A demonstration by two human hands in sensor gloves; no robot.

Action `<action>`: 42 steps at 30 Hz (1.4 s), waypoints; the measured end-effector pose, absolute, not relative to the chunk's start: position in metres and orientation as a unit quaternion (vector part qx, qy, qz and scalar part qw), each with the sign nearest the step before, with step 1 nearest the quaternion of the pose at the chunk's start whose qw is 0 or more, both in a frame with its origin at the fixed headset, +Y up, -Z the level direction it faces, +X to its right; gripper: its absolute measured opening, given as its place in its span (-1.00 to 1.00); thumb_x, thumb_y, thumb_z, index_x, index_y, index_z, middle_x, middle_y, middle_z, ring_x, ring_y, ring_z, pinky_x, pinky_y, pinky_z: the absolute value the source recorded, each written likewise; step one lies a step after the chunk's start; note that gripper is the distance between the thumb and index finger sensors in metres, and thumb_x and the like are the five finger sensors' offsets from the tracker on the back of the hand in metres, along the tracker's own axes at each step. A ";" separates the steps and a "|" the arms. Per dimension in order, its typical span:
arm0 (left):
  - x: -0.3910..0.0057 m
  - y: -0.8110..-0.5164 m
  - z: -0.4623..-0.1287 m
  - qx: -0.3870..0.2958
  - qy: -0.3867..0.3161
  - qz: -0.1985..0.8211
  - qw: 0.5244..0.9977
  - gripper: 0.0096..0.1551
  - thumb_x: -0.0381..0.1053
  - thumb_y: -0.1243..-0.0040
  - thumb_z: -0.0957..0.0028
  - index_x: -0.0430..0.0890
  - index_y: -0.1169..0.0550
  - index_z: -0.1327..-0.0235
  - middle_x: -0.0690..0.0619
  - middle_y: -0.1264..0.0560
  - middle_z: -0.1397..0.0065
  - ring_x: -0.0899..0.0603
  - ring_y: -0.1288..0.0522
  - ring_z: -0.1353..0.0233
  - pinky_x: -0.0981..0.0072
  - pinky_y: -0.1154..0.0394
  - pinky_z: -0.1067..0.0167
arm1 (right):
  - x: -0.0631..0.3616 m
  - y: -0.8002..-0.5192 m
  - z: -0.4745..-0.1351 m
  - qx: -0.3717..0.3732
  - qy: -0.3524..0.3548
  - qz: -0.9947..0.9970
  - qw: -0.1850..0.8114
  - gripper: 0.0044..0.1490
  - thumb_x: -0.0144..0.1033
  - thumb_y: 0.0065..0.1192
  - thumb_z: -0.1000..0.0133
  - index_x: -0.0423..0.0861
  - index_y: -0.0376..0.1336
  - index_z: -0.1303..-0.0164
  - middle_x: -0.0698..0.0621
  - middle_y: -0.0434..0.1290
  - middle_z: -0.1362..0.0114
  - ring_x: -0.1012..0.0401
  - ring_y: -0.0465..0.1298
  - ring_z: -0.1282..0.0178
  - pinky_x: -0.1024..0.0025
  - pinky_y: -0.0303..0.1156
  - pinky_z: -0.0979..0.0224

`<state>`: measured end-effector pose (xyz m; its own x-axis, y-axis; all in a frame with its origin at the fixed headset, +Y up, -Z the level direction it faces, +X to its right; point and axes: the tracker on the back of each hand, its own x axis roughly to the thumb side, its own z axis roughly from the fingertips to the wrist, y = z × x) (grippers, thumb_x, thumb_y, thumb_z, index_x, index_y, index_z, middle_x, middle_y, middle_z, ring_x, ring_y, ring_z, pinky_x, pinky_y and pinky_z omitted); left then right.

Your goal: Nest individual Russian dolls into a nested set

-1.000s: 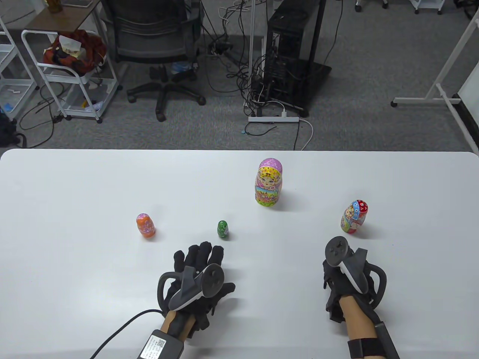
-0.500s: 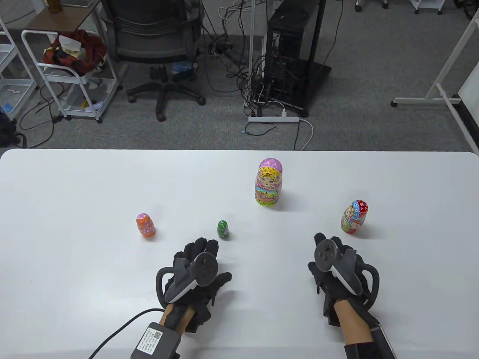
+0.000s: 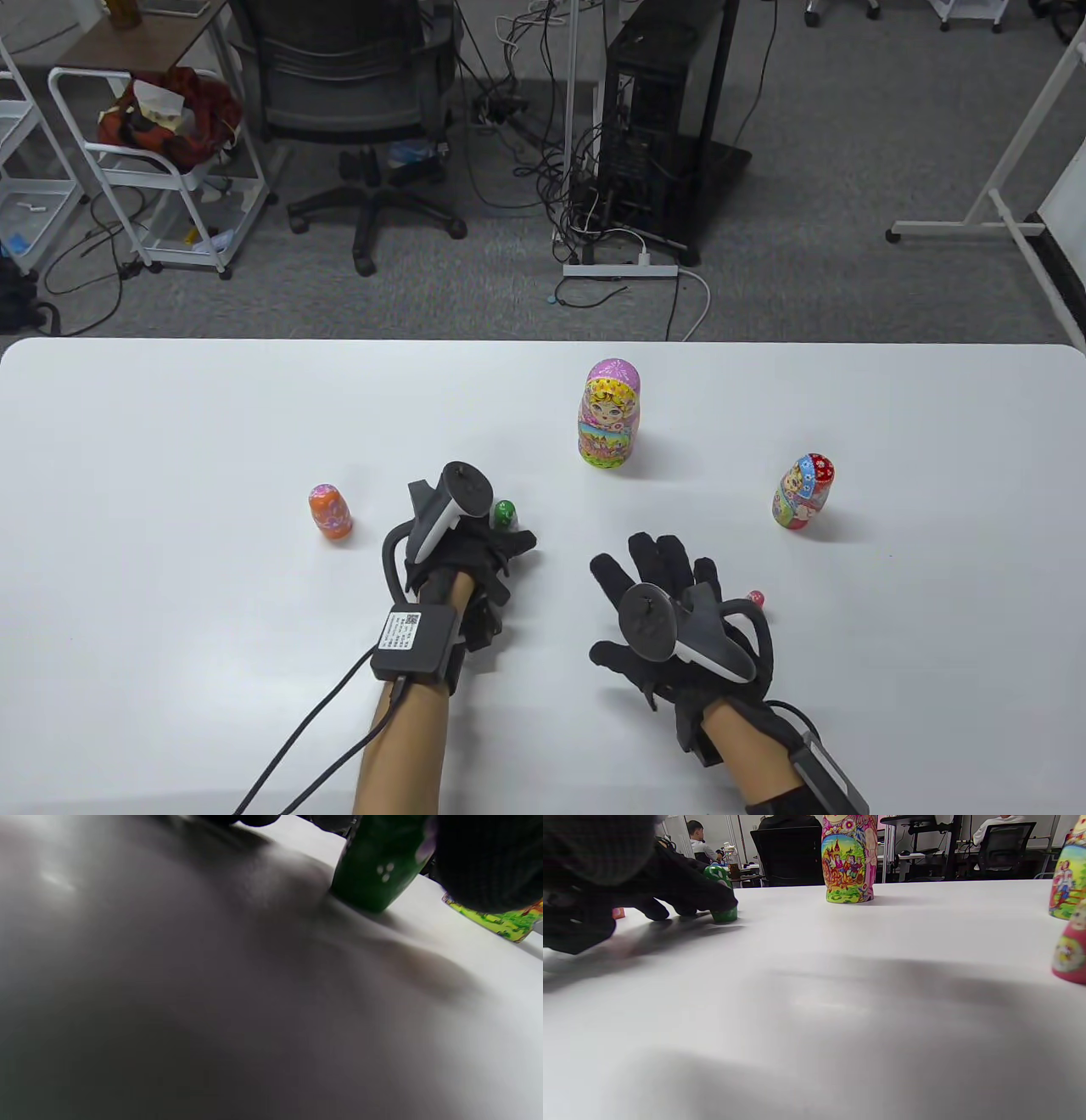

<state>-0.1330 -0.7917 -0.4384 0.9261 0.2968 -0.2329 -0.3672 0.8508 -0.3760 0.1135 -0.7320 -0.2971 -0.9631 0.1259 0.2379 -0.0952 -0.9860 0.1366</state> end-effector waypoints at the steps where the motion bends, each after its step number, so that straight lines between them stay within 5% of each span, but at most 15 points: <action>1: -0.131 -0.793 -0.441 -0.211 0.082 0.162 0.960 0.17 0.56 -0.22 0.22 0.26 0.04 -0.57 -0.11 0.17 -0.70 -0.24 0.13 -0.64 -0.27 0.09 -0.52 | 0.114 -0.732 -0.298 0.122 0.062 0.989 0.060 0.16 0.36 0.21 0.01 0.37 -0.42 -0.50 -0.02 -0.44 -0.73 -0.11 -0.34 -0.75 -0.34 -0.25 -0.65; 9: -0.129 -0.796 -0.445 -0.212 0.086 0.169 0.959 -0.18 0.45 -0.16 0.10 0.39 -0.16 -0.44 -0.05 0.18 -0.70 -0.20 0.16 -0.64 -0.27 0.14 -0.52 | 0.118 -0.731 -0.298 0.116 0.061 0.988 0.077 0.11 0.32 0.19 -0.02 0.34 -0.36 -0.53 -0.03 -0.37 -0.75 -0.12 -0.27 -0.76 -0.33 -0.21 -0.65; 18: -0.131 -0.787 -0.434 -0.193 0.057 0.183 0.962 -0.21 0.40 -0.21 0.15 0.29 -0.28 -0.39 -0.09 0.00 -0.70 -0.21 0.00 -0.64 -0.28 0.00 -0.52 | 0.117 -0.732 -0.298 0.120 0.063 0.987 0.091 0.07 0.30 0.18 -0.03 0.32 -0.32 -0.54 -0.04 -0.33 -0.75 -0.11 -0.22 -0.76 -0.32 -0.17 -0.65; 22: -0.134 -0.769 -0.414 -0.153 0.025 0.211 0.965 -0.20 0.35 -0.25 0.15 0.23 -0.29 -0.38 -0.08 -0.35 -0.60 -0.20 -0.36 -0.56 -0.21 -0.31 -0.45 | 0.115 -0.733 -0.297 0.126 0.047 0.985 0.113 0.03 0.27 0.17 -0.04 0.31 -0.30 -0.54 -0.03 -0.27 -0.75 -0.09 -0.14 -0.76 -0.28 -0.10 -0.66; 25: -0.135 -0.750 -0.389 -0.121 -0.018 0.214 0.969 -0.19 0.32 -0.29 0.17 0.13 -0.33 -0.36 0.06 -0.64 -0.34 -0.05 -0.69 -0.29 -0.02 -0.57 -0.28 | 0.112 -0.732 -0.295 0.131 0.029 0.980 0.144 0.00 0.25 0.16 -0.05 0.31 -0.28 -0.53 -0.03 -0.22 -0.74 -0.07 -0.08 -0.75 -0.24 -0.05 -0.66; 33: -0.140 -0.719 -0.323 -0.084 -0.095 0.153 0.980 -0.16 0.35 -0.32 0.21 0.03 -0.43 -0.32 0.10 -0.70 -0.15 0.03 -0.73 -0.08 0.04 -0.62 -0.18 | 0.100 -0.724 -0.286 0.164 -0.011 0.967 0.195 -0.05 0.22 0.15 -0.05 0.39 -0.27 -0.49 -0.02 -0.07 -0.72 -0.02 0.16 -0.65 -0.11 0.17 -0.60; 42: -0.131 -0.701 -0.291 -0.039 -0.100 0.183 0.977 -0.15 0.38 -0.38 0.26 0.01 -0.51 -0.28 0.11 -0.72 -0.05 0.06 -0.72 0.02 0.07 -0.64 -0.14 | 0.089 -0.725 -0.279 0.211 -0.005 0.947 0.241 -0.10 0.22 0.13 -0.06 0.52 -0.30 -0.41 -0.01 0.10 -0.68 0.05 0.37 -0.52 0.01 0.35 -0.48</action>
